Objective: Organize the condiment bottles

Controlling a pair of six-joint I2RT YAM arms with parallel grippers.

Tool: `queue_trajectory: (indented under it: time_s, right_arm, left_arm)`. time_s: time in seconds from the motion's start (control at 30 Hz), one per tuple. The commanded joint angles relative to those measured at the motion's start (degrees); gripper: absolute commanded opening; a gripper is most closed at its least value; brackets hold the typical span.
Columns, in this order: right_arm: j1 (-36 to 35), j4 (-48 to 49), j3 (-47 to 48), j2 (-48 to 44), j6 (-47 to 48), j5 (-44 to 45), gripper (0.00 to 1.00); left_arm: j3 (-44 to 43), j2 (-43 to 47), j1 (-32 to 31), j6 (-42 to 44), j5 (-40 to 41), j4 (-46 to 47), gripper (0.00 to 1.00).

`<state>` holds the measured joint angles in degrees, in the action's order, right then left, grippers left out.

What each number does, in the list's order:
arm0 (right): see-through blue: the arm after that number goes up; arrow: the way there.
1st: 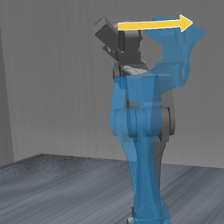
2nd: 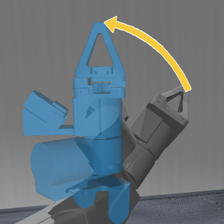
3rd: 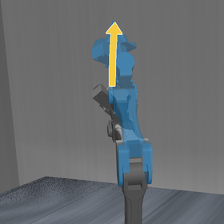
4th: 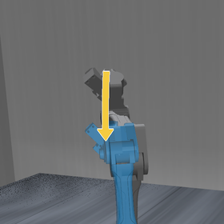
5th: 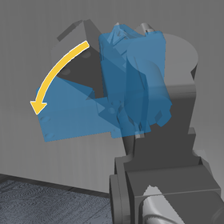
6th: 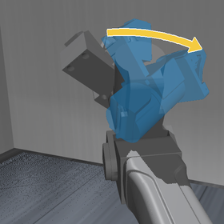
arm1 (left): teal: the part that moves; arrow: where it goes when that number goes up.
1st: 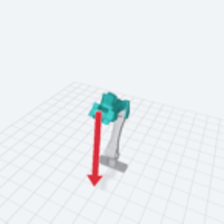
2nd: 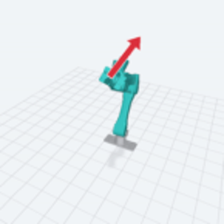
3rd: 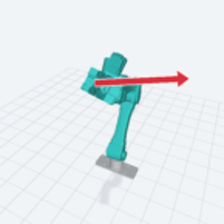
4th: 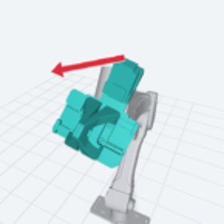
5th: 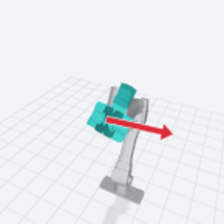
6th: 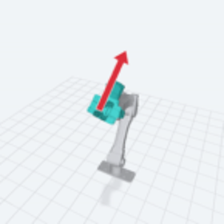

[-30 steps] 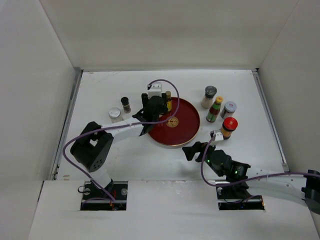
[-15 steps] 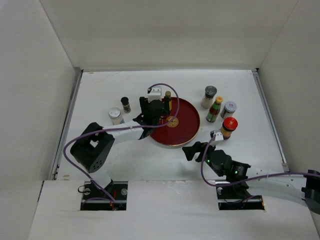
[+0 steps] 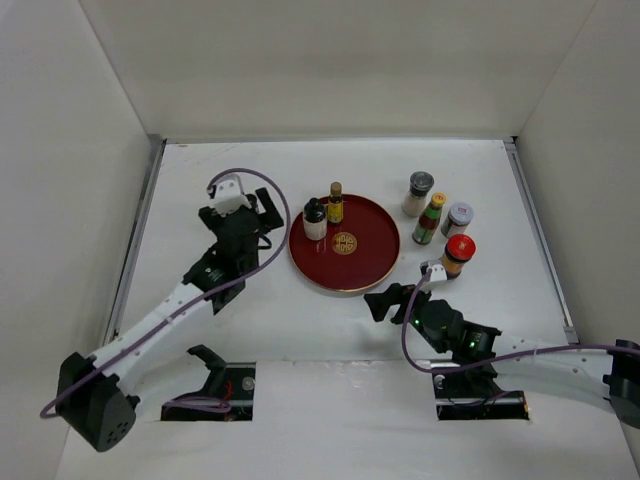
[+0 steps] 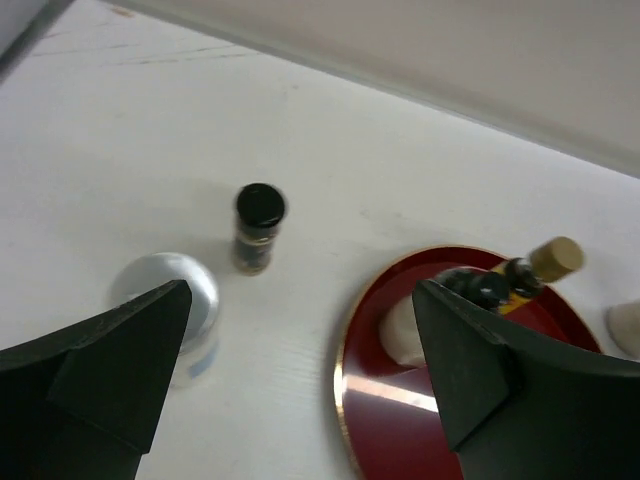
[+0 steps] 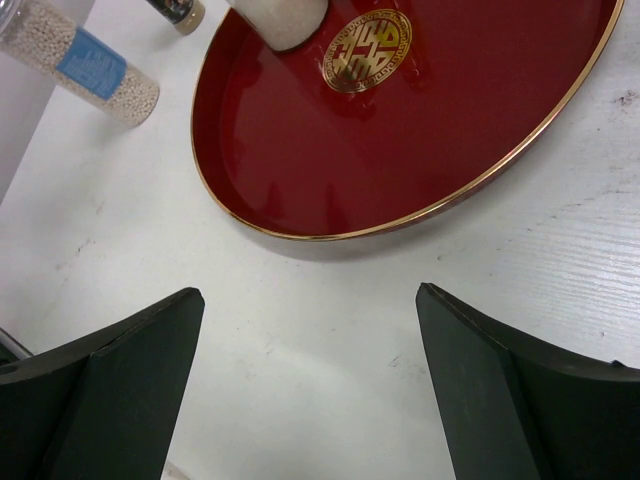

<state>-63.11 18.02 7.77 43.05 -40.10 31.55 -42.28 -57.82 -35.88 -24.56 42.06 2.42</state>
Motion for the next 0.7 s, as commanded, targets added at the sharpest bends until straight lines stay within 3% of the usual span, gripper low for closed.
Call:
queue_trajectory:
  time_s: [0.0, 0.13, 0.47, 0.67]
  right_arm:
    - [-0.65, 2.02, 0.58, -0.07, 0.19, 0.88, 0.95]
    - [-0.65, 2.02, 0.76, 0.28, 0.19, 0.70, 0.97]
    - [-0.74, 2.11, 0.93, 0.81, 0.28, 0.27, 0.99]
    - [-0.83, 2.28, 1.02, 0.90, 0.28, 0.18, 0.99]
  left_arm:
    - [2.03, 4.20, 5.41, -2.51, 2.15, -12.86, 0.95]
    - [3.96, 5.01, 9.99, -2.86, 0.22, -13.93, 0.95]
    - [4.84, -5.45, 11.84, -2.95, -1.20, -5.23, 0.94]
    - [4.84, -9.14, 13.77, -2.78, -1.11, -1.02, 0.85]
